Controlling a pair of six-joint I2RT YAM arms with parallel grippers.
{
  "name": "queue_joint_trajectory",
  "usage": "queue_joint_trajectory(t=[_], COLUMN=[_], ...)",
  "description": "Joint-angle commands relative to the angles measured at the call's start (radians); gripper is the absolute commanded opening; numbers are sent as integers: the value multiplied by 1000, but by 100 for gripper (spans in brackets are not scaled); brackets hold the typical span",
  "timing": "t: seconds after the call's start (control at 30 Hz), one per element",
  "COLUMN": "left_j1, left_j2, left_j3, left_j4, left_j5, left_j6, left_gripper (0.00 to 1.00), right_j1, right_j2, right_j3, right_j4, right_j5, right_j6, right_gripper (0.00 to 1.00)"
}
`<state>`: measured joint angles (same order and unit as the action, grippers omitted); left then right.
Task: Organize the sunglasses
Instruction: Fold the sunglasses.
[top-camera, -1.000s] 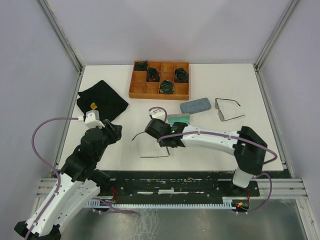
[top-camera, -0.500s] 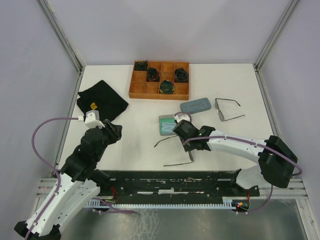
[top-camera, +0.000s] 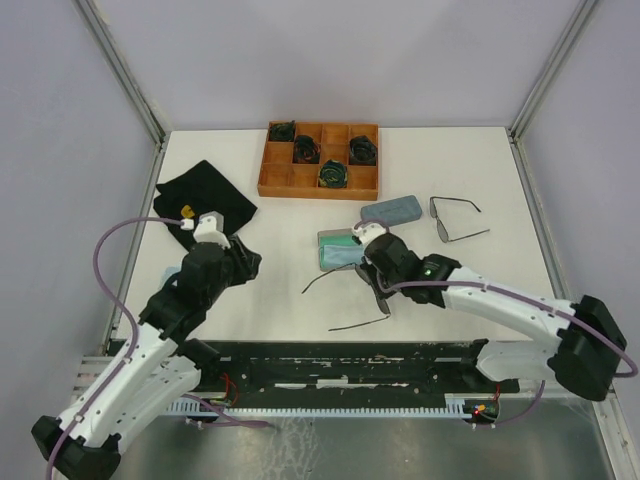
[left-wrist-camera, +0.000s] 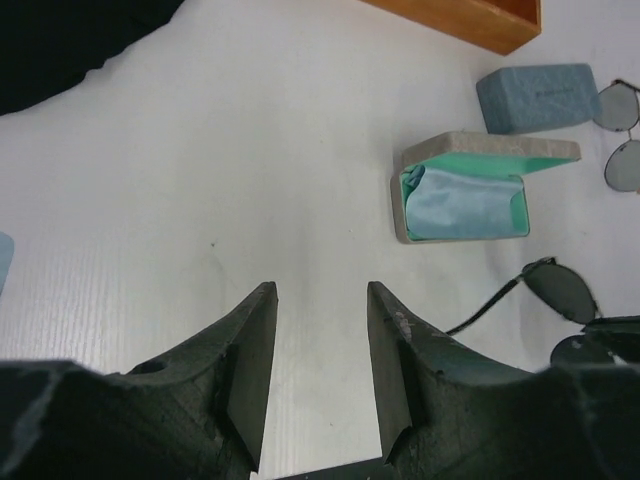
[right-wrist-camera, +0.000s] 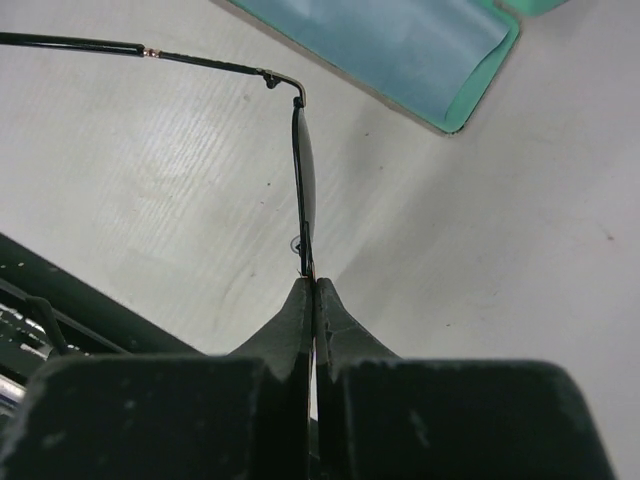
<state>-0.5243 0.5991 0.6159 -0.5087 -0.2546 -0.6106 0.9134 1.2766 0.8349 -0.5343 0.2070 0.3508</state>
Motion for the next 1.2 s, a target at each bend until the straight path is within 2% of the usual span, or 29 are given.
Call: queue_joint_trajectory(t=[0.0,0.2,0.47,0.8,1.17], left_j1=[-3,-2,-11,-202,-327], left_j2=[72,203,364,487,566], left_j3=[70,136,195,220,257], left_j4=[83,140,195,197,208], left_j5=[73,158,239,2,-93], left_j6=[67,81,73,44,35], left_gripper=[48,44,36,33,33], right_j1=[-2,-2,-2,-2,-3], right_j2=[-164,-254,-205,-99,-56], right_j3=[-12,-20,23,94,117], right_j4=[82,139,215,275,286], right_j5=[-26,-81,-84,-101,-64], right_j6=[-124,-229,-306,-292,-244], right_gripper=[0,0,0,0,0])
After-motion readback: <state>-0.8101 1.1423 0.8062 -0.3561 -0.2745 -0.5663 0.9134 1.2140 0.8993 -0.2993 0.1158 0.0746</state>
